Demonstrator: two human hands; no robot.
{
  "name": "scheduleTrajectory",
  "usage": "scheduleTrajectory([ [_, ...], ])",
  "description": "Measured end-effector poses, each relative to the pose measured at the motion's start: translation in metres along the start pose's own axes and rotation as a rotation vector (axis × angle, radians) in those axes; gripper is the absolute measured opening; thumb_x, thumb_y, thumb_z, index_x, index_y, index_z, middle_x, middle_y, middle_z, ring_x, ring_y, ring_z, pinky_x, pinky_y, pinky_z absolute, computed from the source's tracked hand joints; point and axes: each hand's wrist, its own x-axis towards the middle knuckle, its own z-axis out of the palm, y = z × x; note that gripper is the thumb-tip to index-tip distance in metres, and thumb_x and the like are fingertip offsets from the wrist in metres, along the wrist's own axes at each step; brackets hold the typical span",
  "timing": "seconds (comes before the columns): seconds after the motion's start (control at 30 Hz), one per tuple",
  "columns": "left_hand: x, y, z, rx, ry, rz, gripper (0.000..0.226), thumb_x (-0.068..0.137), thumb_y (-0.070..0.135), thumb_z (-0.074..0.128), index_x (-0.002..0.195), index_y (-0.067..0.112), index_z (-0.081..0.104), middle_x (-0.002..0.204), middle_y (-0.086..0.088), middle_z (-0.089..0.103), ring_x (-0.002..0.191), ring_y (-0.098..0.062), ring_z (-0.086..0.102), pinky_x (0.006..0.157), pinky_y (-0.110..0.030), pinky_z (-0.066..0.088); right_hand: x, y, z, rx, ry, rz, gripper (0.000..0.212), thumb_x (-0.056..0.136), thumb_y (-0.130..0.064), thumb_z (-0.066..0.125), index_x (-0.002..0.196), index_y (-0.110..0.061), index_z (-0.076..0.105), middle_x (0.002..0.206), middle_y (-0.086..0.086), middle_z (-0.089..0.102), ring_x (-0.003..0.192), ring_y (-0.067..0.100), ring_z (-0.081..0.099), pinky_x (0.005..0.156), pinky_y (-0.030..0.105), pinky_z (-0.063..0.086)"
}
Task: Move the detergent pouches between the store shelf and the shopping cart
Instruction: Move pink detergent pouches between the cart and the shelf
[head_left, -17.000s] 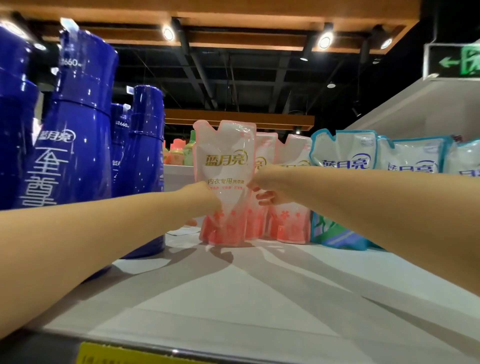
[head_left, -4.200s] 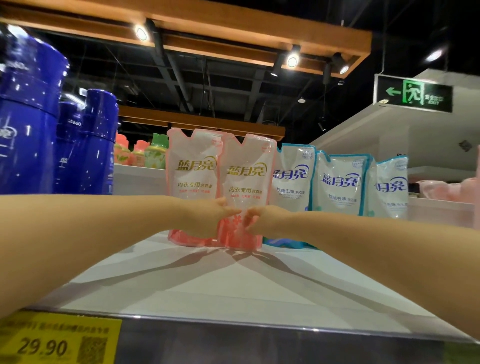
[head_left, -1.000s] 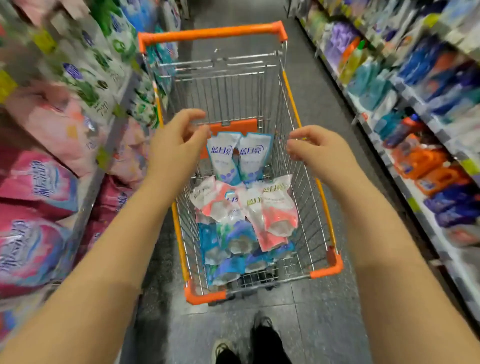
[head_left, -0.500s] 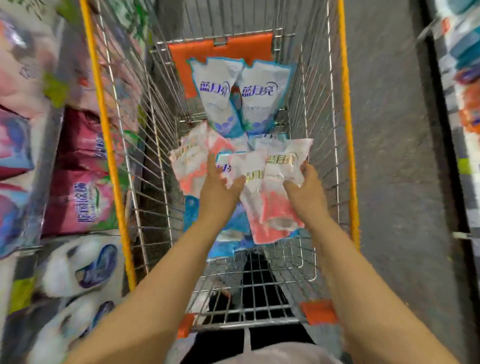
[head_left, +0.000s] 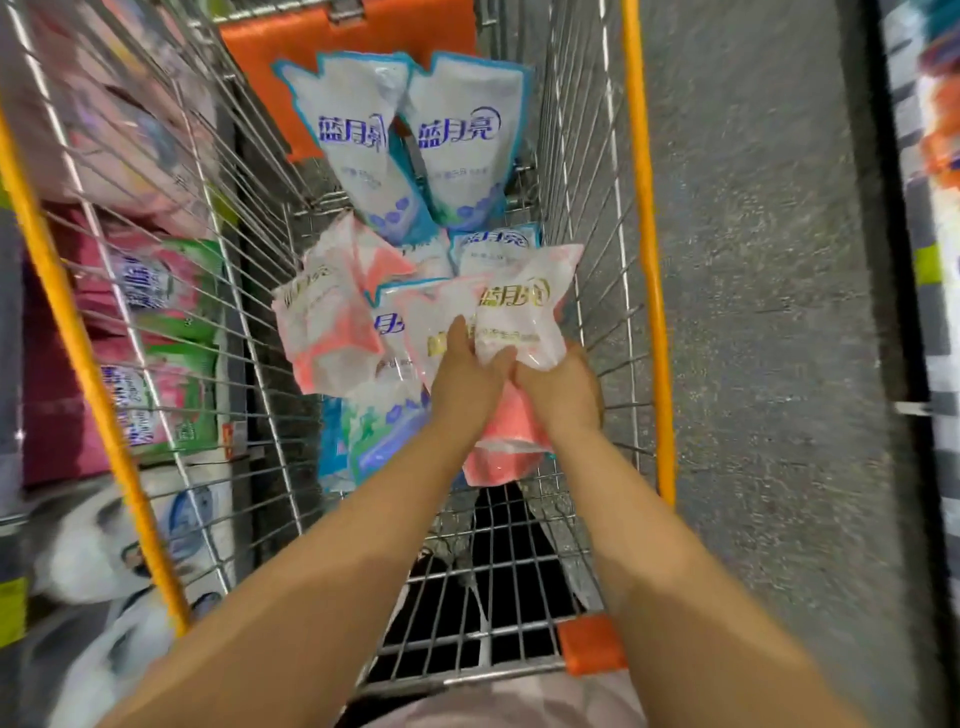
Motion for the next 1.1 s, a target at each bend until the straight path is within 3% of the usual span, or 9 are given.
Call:
scheduleTrajectory([
  [0.2,0.001,0.002,-0.006,-0.018,0.030,-0.028,0.065,0.092,0.034,0.053,0.147,0.020,0.021,0.139,-0.004,0.047,0.125,-0.024,0.047,0.102,-0.036,0.038,-0.009,-0.009,-0.005,0.101,-0.018,-0.021,0.047,0.077,-0.026,0.075,0.119,-0.014,0.058,0.111,0.005,0.067,0.095,0.023,0.064,0.070,0.026,0.046],
  [0.43,-0.018,-0.003,-0.038,-0.186,0.160,-0.075,0.043,0.093,0.029,0.052,0.131,0.010,0.047,0.111,-0.004,0.053,0.099,-0.023,0.056,0.082,-0.029,0.045,-0.044,-0.013,0.005,0.116,-0.018,-0.138,0.047,0.079,-0.016,0.071,0.124,-0.017,0.059,0.113,0.005,0.067,0.103,0.026,0.063,0.089,0.037,0.051],
  [0.53,-0.028,-0.007,-0.059,-0.556,0.014,-0.284,0.020,0.094,0.026,0.053,0.101,0.008,0.060,0.092,-0.009,0.065,0.069,-0.018,0.060,0.056,-0.026,0.051,-0.068,-0.017,0.008,0.036,-0.043,-0.257,0.057,0.081,-0.017,0.069,0.135,-0.023,0.051,0.123,0.003,0.063,0.112,0.026,0.058,0.092,0.029,0.047],
  [0.67,-0.050,-0.017,-0.083,-0.753,-0.167,-0.379,0.022,0.089,0.028,0.061,0.105,0.011,0.063,0.081,-0.007,0.070,0.064,-0.021,0.068,0.054,-0.029,0.057,-0.104,-0.018,0.007,0.005,-0.039,-0.390,0.058,0.086,-0.016,0.063,0.140,-0.027,0.044,0.131,0.003,0.058,0.117,0.024,0.054,0.082,0.018,0.035],
  [0.73,-0.066,-0.019,-0.096,-0.831,-0.195,-0.325,0.017,0.091,0.024,0.059,0.096,0.009,0.065,0.070,-0.006,0.071,0.056,-0.019,0.068,0.050,-0.029,0.057,-0.124,-0.019,0.007,0.046,-0.031,-0.451,0.058,0.086,-0.015,0.062,0.140,-0.026,0.044,0.133,0.003,0.057,0.117,0.022,0.054,0.078,0.013,0.033],
  [0.8,-0.086,-0.018,-0.109,-0.909,-0.230,-0.243,0.014,0.092,0.020,0.056,0.092,0.009,0.065,0.070,-0.007,0.072,0.057,-0.018,0.069,0.054,-0.031,0.057,-0.142,-0.022,0.008,0.082,-0.015,-0.506,0.059,0.085,-0.016,0.062,0.139,-0.030,0.044,0.130,0.001,0.058,0.115,0.021,0.056,0.086,0.017,0.039],
  [0.9,-0.113,-0.010,-0.133,-0.961,-0.189,-0.042,0.016,0.093,0.011,0.053,0.106,0.007,0.061,0.073,-0.006,0.071,0.059,-0.016,0.068,0.059,-0.030,0.057,-0.172,-0.031,0.009,0.142,-0.006,-0.614,0.058,0.083,-0.015,0.063,0.137,-0.027,0.047,0.124,0.000,0.061,0.112,0.019,0.057,0.086,0.021,0.042],
  [0.97,-0.136,-0.001,-0.152,-0.929,-0.133,0.062,0.021,0.093,0.008,0.051,0.113,0.008,0.055,0.067,-0.005,0.070,0.052,-0.014,0.066,0.051,-0.027,0.056,-0.196,-0.037,0.011,0.221,-0.038,-0.657,0.058,0.083,-0.012,0.063,0.137,-0.024,0.046,0.118,-0.003,0.060,0.110,0.018,0.056,0.093,0.029,0.044],
  [1.1,-0.186,0.005,-0.189,-0.862,-0.032,0.241,0.017,0.092,0.004,0.051,0.107,0.007,0.058,0.083,-0.011,0.065,0.066,-0.022,0.064,0.057,-0.030,0.055,-0.245,-0.042,0.018,0.350,-0.114,-0.739,0.067,0.082,-0.009,0.064,0.141,-0.026,0.038,0.117,-0.008,0.053,0.112,0.017,0.054,0.100,0.039,0.044],
])
